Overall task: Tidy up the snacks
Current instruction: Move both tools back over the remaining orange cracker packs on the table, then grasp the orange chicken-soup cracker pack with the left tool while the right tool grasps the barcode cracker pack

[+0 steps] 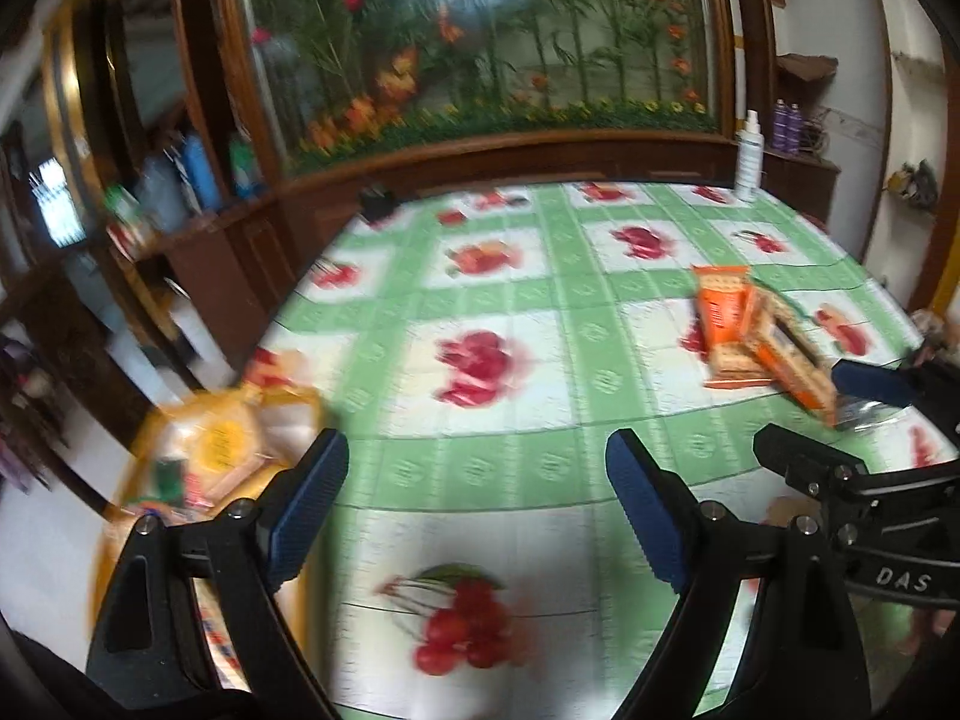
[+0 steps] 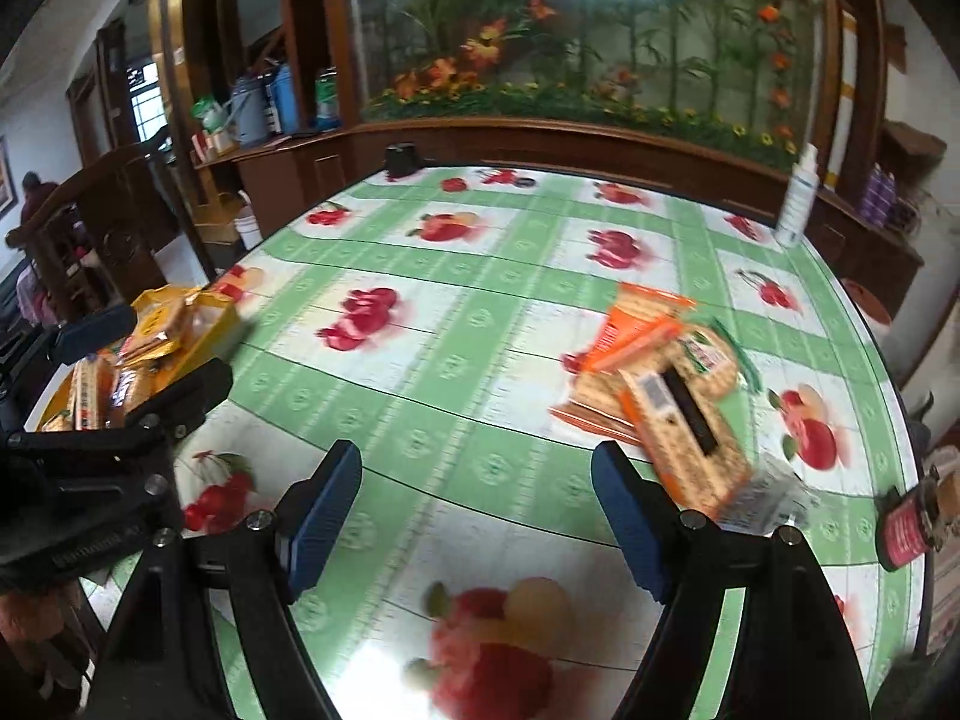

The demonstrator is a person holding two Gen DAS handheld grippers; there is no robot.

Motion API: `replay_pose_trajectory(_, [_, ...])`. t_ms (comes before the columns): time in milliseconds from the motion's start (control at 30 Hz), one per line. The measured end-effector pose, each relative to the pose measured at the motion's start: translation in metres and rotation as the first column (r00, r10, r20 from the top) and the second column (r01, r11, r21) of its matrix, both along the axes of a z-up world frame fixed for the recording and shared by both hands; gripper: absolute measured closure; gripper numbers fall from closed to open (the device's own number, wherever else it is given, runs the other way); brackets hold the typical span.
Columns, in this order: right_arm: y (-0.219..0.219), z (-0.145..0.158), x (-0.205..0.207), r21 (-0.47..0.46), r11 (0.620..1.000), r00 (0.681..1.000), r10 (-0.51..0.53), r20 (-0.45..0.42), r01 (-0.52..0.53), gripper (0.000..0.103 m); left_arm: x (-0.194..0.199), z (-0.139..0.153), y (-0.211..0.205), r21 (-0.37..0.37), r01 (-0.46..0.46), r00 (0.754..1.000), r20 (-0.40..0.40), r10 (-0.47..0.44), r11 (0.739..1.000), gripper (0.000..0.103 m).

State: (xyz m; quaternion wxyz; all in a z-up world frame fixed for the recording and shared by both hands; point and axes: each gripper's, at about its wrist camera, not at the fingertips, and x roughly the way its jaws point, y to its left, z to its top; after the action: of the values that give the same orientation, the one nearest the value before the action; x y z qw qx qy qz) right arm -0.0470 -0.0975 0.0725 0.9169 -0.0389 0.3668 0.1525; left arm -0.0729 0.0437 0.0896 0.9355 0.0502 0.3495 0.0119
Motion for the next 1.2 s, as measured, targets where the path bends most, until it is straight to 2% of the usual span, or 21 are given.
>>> replay_pose_trajectory(67, [-0.01, -0.002, 0.003, 0.006, 1.0, 1.0, -0.017, -0.009, 0.017, 0.024, 0.011, -0.003, 0.006, -0.078, 0.003, 0.998, -0.057, -0.008, 0.997, 0.015])
replay_pose_trajectory(267, [-0.035, -0.009, 0.011, 0.022, 0.998, 0.997, -0.061, -0.041, 0.062, 0.023, 0.035, -0.007, 0.02, -0.187, -0.014, 0.987, -0.158, -0.016, 0.982, 0.015])
replay_pose_trajectory(400, [-0.053, -0.013, 0.015, 0.029, 0.996, 0.995, -0.085, -0.056, 0.087, 0.023, 0.045, -0.01, 0.027, -0.215, -0.041, 0.98, -0.197, -0.002, 0.976, 0.015])
replay_pose_trajectory(567, [-0.077, -0.011, 0.028, 0.009, 0.992, 0.989, -0.128, -0.067, 0.129, 0.023, 0.055, -0.018, 0.018, -0.265, -0.022, 0.969, -0.242, -0.045, 0.964, 0.015])
replay_pose_trajectory(667, [-0.089, -0.007, 0.037, 0.028, 0.99, 0.989, -0.133, -0.059, 0.135, 0.023, 0.061, -0.022, 0.002, -0.249, -0.001, 0.966, -0.251, -0.064, 0.968, 0.015])
replay_pose_trajectory(800, [-0.084, -0.008, 0.056, -0.055, 0.997, 0.998, -0.057, -0.038, 0.055, 0.021, 0.07, -0.026, -0.014, -0.247, 0.033, 0.959, -0.266, -0.1, 0.968, 0.015])
replay_pose_trajectory(933, [-0.077, -0.022, 0.077, -0.104, 0.994, 0.997, 0.016, -0.08, -0.024, 0.021, 0.078, -0.028, -0.024, -0.231, 0.043, 0.956, -0.274, -0.108, 0.972, 0.015])
replay_pose_trajectory(1033, [-0.079, -0.033, 0.09, -0.053, 0.996, 0.991, 0.059, -0.124, -0.066, 0.021, 0.088, -0.03, -0.03, -0.232, 0.041, 0.953, -0.282, -0.107, 0.972, 0.015])
replay_pose_trajectory(1067, [-0.081, -0.037, 0.094, -0.031, 0.997, 0.987, 0.063, -0.146, -0.069, 0.025, 0.09, -0.03, -0.033, -0.233, 0.04, 0.953, -0.285, -0.107, 0.972, 0.015])
replay_pose_trajectory(1100, [-0.085, -0.04, 0.096, -0.002, 0.998, 0.983, 0.062, -0.171, -0.064, 0.037, 0.094, -0.031, -0.036, -0.233, 0.041, 0.952, -0.287, -0.109, 0.972, 0.015])
replay_pose_trajectory(1200, [-0.094, -0.041, 0.091, 0.027, 0.998, 0.983, 0.06, -0.176, -0.056, 0.04, 0.104, -0.032, -0.048, -0.235, 0.052, 0.95, -0.288, -0.121, 0.971, 0.015])
